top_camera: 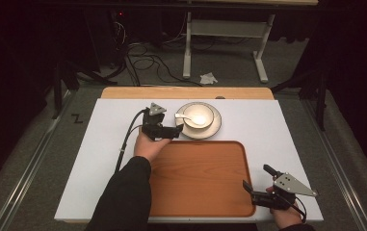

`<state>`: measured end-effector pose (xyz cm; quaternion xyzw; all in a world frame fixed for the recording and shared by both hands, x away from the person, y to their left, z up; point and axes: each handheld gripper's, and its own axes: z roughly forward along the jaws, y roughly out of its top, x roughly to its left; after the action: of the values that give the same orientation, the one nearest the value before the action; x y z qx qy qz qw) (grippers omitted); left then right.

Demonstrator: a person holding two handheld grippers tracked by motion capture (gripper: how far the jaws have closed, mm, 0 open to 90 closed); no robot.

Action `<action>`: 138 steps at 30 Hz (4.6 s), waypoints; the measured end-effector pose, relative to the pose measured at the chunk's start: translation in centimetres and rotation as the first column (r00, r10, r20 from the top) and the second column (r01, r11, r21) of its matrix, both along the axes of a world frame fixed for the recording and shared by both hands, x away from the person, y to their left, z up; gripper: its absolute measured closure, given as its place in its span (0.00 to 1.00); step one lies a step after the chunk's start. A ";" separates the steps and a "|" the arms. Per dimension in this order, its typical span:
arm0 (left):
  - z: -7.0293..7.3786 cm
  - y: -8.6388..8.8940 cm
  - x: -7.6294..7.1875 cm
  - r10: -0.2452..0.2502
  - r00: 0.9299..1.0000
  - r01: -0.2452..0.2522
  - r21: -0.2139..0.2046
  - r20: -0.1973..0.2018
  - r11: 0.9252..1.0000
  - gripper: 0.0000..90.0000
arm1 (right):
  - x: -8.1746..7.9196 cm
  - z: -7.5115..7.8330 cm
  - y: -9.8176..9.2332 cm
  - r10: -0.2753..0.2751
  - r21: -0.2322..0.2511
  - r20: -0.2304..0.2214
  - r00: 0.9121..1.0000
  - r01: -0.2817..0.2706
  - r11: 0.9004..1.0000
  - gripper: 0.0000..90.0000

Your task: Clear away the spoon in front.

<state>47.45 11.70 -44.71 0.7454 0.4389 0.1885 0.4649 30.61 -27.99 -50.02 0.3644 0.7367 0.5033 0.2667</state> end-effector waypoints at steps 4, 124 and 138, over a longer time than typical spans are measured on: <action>-0.1 -0.3 0.6 0.011 1.000 -0.011 -0.016 -0.023 1.000 0.07 | 0.0 0.0 0.0 0.000 0.003 0.000 1.000 0.000 1.000 0.06; -2.3 -3.1 0.6 -0.035 0.973 -0.016 -0.221 -0.229 0.975 0.87 | 0.0 -0.1 0.5 0.026 -0.014 -0.003 1.000 -0.026 1.000 0.06; -1.6 -3.5 -0.2 -0.050 0.988 0.025 -0.172 -0.147 0.985 0.95 | 0.0 -0.1 0.5 0.026 -0.016 -0.003 1.000 -0.026 1.000 0.06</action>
<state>47.27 8.18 -46.32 0.7235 0.4731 0.0847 0.4955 30.63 -27.52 -50.10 0.3535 0.7457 0.5004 0.2620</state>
